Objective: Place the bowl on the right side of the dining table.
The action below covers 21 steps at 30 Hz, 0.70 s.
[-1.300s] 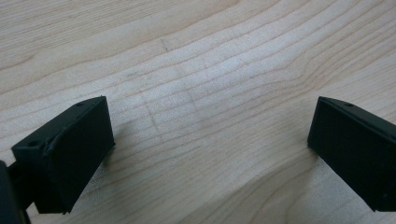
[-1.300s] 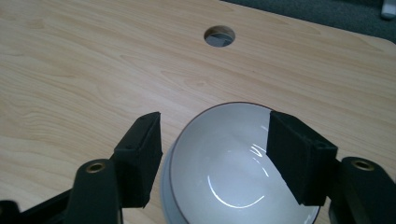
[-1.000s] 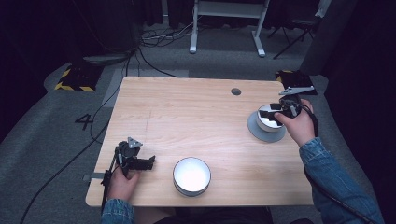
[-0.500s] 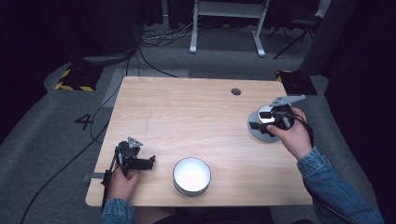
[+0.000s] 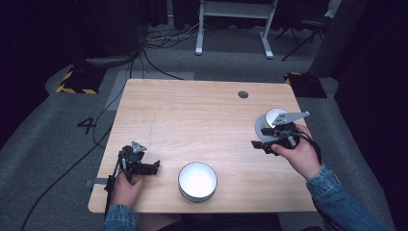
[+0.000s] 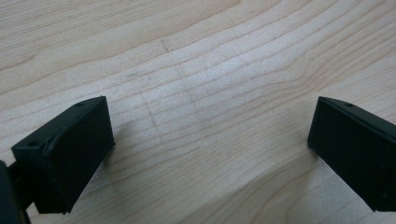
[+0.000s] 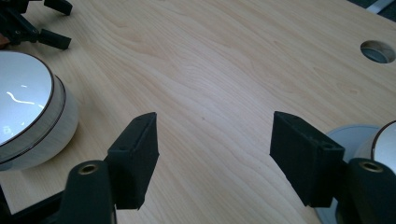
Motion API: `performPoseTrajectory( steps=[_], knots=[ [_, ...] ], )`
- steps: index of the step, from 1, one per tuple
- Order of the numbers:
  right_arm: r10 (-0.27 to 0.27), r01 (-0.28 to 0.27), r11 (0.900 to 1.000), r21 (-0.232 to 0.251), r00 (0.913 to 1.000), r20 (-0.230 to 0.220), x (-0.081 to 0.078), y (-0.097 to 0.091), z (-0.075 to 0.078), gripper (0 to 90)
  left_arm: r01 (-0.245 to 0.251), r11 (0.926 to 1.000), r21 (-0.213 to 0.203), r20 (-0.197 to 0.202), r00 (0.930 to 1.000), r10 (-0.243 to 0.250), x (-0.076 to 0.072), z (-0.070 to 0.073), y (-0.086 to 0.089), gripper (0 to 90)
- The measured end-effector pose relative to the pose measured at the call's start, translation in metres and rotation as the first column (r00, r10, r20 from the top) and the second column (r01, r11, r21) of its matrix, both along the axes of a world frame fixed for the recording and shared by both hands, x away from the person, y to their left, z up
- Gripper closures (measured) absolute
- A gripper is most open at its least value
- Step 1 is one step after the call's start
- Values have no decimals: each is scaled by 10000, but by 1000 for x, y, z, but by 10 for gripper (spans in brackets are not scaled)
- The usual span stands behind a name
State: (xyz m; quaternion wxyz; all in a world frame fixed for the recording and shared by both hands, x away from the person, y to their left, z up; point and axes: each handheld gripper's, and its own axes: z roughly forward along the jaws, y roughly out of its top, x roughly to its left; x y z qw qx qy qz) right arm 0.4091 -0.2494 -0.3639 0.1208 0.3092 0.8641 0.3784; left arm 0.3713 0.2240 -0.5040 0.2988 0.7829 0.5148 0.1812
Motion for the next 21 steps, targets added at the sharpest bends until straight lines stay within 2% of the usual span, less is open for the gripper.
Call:
performPoseTrajectory(
  steps=[6,9,21],
  knots=[
    [50,-49,9999,-93,10000,42,-10,-2,-6,325,-2,10000,-11,1,10000,2,0,0,0,4],
    [135,-135,9999,-52,9999,-78,-16,-3,-10,323,-12,10000,-18,6,10000,12,0,0,0,4],
    [194,-193,9998,56,9994,-303,-31,-7,-41,318,12,10000,-6,-44,10000,-12,0,0,0,4]
  ],
)
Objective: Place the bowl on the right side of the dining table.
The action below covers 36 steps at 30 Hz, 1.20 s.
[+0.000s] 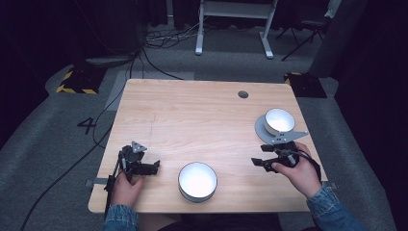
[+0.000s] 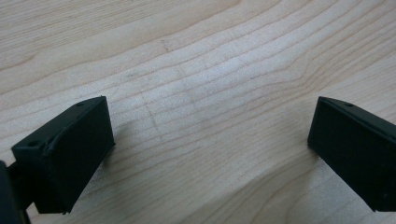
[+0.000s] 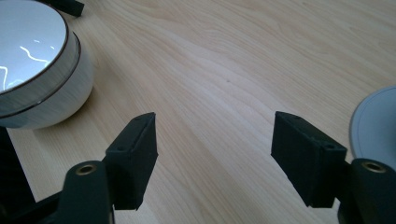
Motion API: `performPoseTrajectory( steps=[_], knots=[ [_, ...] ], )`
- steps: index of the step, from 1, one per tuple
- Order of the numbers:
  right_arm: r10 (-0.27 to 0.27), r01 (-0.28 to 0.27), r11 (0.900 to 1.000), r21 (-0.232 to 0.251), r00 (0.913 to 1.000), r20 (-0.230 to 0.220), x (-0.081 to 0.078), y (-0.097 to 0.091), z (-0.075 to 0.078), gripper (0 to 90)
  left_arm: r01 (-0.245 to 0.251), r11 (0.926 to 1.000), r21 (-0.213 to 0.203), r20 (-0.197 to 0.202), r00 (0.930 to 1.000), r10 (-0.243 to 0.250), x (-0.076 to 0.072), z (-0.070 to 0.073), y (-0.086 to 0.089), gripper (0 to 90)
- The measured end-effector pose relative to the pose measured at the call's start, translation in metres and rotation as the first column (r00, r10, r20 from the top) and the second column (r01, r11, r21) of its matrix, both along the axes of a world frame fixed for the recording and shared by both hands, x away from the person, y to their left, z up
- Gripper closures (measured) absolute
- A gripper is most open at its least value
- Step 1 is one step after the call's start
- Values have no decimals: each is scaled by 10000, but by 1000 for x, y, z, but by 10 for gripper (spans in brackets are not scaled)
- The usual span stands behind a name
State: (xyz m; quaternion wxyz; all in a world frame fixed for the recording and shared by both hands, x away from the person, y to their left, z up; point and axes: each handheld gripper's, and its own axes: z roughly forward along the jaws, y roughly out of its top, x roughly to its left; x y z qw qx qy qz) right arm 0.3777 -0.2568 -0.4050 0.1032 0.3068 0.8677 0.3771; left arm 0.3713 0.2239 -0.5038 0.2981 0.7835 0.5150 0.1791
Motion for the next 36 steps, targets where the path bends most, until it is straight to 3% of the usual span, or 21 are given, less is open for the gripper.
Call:
performPoseTrajectory(
  steps=[6,9,13,25,32,36],
  knots=[
    [36,-35,10000,68,9999,-120,-3,-2,-18,318,-10,10000,12,26,10000,10,0,0,0,4],
    [124,-125,9998,-177,9999,-32,-5,-2,-29,316,-11,10000,16,31,10000,11,0,0,0,4],
    [181,-179,9998,47,9991,-391,-7,-1,-39,314,-11,10000,-4,19,10000,11,0,0,0,4],
    [327,-327,9995,12,9971,-685,-15,-3,-68,324,-4,10000,6,14,10000,4,0,0,0,4],
    [497,-494,9988,59,9976,-478,-21,-2,-77,315,-11,10000,-5,29,10000,11,0,0,0,4],
    [649,-655,9972,-373,9977,-175,-24,0,-83,309,-4,10000,7,-5,10000,4,0,0,0,4]
  ],
)
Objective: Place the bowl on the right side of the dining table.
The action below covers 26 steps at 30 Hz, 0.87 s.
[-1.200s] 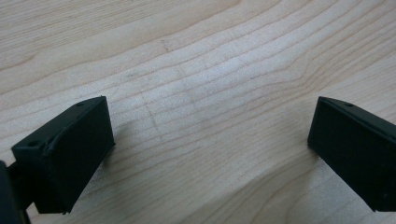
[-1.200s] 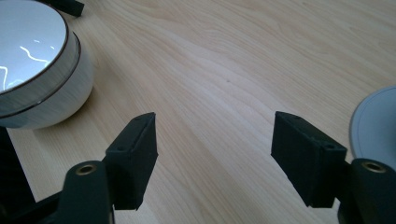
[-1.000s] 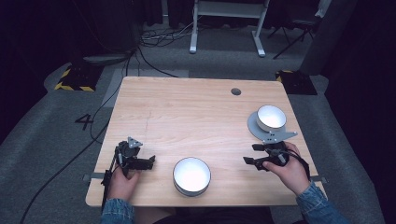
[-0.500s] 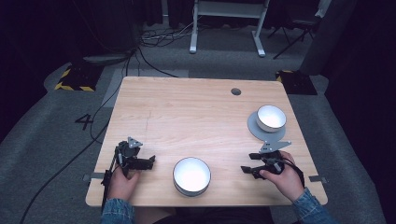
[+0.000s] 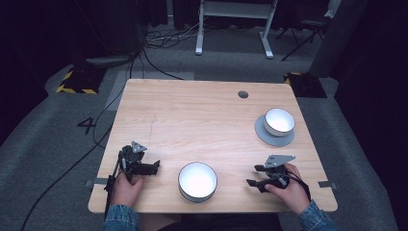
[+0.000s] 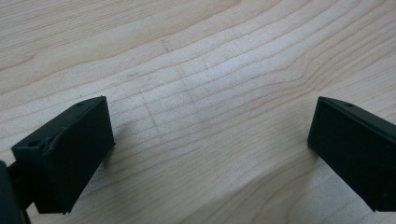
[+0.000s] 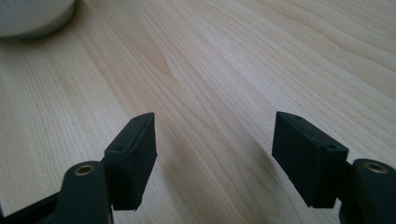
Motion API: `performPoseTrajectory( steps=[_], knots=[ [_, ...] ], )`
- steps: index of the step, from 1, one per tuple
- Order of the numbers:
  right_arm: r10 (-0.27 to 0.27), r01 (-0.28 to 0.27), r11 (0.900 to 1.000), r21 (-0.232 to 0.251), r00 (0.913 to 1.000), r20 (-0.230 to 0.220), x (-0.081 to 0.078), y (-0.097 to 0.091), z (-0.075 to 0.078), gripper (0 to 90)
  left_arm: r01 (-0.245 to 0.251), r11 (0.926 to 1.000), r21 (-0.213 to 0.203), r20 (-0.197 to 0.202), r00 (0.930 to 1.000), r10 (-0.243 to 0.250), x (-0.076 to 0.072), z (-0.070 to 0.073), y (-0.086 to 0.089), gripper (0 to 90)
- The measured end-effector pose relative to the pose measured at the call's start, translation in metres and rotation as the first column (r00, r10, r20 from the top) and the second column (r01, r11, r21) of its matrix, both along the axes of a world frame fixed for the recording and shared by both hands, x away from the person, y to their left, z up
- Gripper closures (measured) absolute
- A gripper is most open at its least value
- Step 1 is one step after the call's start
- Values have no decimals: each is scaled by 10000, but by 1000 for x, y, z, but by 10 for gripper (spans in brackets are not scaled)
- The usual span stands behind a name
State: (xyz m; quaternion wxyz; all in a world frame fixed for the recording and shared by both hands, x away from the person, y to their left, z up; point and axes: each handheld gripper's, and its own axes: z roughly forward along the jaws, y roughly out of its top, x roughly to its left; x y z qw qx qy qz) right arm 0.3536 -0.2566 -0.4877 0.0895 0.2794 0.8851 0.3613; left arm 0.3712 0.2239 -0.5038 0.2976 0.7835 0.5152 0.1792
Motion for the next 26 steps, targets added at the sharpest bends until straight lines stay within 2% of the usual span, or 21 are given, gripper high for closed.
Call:
performPoseTrajectory(
  steps=[4,8,13,14,16,26],
  knots=[
    [98,-85,9993,-351,9993,369,-2,3,-3,302,-7,10000,-24,8,10000,7,0,0,0,4],
    [107,-99,9995,-289,9995,305,-3,5,-7,293,-4,10000,-10,30,10000,4,0,0,0,4],
    [87,-81,9999,-110,9988,489,-4,4,-10,262,-4,10000,-28,20,10000,4,0,0,0,4],
    [44,-44,10000,2,9980,636,-4,4,-13,193,-7,10000,-22,5,10000,7,0,0,0,4],
    [131,-149,9997,212,9966,811,-4,5,-17,150,-10,10000,-21,40,10000,10,0,0,0,4],
    [314,-331,9993,191,9963,805,-3,5,-17,131,-11,10000,19,71,10000,11,0,0,0,4]
  ],
)
